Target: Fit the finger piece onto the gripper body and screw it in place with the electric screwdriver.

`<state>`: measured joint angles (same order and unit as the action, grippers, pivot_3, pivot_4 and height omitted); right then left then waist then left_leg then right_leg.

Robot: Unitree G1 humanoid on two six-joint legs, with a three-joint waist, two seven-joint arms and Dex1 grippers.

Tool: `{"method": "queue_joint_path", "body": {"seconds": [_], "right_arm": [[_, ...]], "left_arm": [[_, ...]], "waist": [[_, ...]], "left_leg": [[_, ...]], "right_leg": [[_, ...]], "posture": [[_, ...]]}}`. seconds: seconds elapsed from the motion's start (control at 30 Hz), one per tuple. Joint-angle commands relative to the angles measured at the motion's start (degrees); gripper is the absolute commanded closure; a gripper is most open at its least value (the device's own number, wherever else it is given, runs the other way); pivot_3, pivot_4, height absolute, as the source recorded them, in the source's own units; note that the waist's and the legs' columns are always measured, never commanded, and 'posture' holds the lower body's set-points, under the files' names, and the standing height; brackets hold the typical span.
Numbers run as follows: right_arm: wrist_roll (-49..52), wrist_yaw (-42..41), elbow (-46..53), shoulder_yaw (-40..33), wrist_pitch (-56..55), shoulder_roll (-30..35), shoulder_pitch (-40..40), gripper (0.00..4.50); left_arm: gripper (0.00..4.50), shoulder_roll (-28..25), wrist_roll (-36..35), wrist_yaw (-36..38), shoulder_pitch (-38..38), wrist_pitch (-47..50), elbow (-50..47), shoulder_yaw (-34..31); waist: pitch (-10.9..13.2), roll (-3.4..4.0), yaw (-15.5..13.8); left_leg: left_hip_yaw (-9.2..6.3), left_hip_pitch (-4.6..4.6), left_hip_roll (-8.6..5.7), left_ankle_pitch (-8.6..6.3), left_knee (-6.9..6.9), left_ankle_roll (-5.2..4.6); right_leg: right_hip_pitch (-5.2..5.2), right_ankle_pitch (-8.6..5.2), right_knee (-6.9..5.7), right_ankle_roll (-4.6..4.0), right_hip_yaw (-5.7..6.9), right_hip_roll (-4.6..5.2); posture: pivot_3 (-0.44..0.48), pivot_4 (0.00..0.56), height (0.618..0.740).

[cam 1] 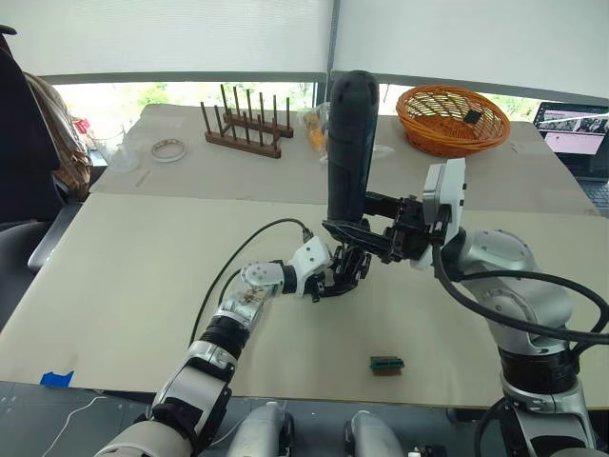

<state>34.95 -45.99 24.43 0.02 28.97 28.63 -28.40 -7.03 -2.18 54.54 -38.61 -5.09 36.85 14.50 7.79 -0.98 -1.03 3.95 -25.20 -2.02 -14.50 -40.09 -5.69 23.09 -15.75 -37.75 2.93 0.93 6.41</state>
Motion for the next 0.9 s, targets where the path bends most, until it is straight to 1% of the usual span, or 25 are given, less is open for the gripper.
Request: {"method": "queue_joint_path", "body": {"seconds": [0.03,0.33,0.5,0.6,0.73,0.9], "right_arm": [[-0.36,-0.37,1.31,0.58,-1.24,0.06,-0.04,2.57],[-1.41,-1.78,0.12,-0.45,-2.55,2.31,1.97,2.57],[-1.95,-2.98,-1.9,0.11,-2.33,3.66,-0.15,2.57],[-1.03,-2.37,-3.85,0.85,1.85,4.52,-2.19,2.57],[0.94,-1.51,-4.78,1.61,8.2,5.57,-2.95,2.57],[1.4,-2.19,-4.77,2.62,8.84,5.88,-2.09,2.57]], "left_arm": [[2.19,0.33,-0.54,-0.19,-0.67,-0.77,-2.13,-0.44],[2.19,0.31,-0.52,-0.41,-0.6,-0.71,-2.28,-0.5],[2.19,0.33,-0.56,-0.31,-1.01,-0.8,-1.71,-0.6],[2.19,0.4,-0.54,-0.31,-1.34,-0.94,-1.24,-0.66],[2.19,0.54,-0.49,-0.43,-1.78,-1.11,-0.64,-0.78],[2.19,0.51,-0.48,-0.67,-1.95,-1.12,-0.45,-1.01]], "waist": [[0.0,0.0,0.01],[0.0,0.0,0.0],[0.0,0.0,0.02],[0.0,0.0,0.03],[0.0,0.0,-0.02],[0.0,0.0,-0.07]], "left_leg": [[0.0,0.0,0.0,0.0,0.0,0.0],[-0.01,0.01,-0.02,0.0,0.0,0.0],[-0.01,0.01,-0.02,0.0,0.0,0.0],[-0.02,0.01,-0.01,0.0,-0.01,0.0],[-0.04,0.01,-0.02,0.0,-0.02,-0.01],[-0.07,0.02,-0.02,-0.01,-0.02,-0.01]], "right_leg": [[0.0,0.0,0.0,0.0,0.0,0.0],[-0.02,0.0,0.0,0.0,0.01,0.0],[-0.01,0.0,0.0,0.0,0.01,0.0],[-0.02,0.0,0.0,0.0,0.02,0.0],[-0.03,0.0,0.0,0.0,0.01,0.04],[-0.04,0.0,0.03,0.0,0.0,0.04]], "posture": [[0.0,0.15,0.74],[0.0,0.15,0.74],[0.0,0.15,0.74],[0.0,0.15,0.74],[0.0,0.15,0.74],[0.0,0.15,0.74]]}}
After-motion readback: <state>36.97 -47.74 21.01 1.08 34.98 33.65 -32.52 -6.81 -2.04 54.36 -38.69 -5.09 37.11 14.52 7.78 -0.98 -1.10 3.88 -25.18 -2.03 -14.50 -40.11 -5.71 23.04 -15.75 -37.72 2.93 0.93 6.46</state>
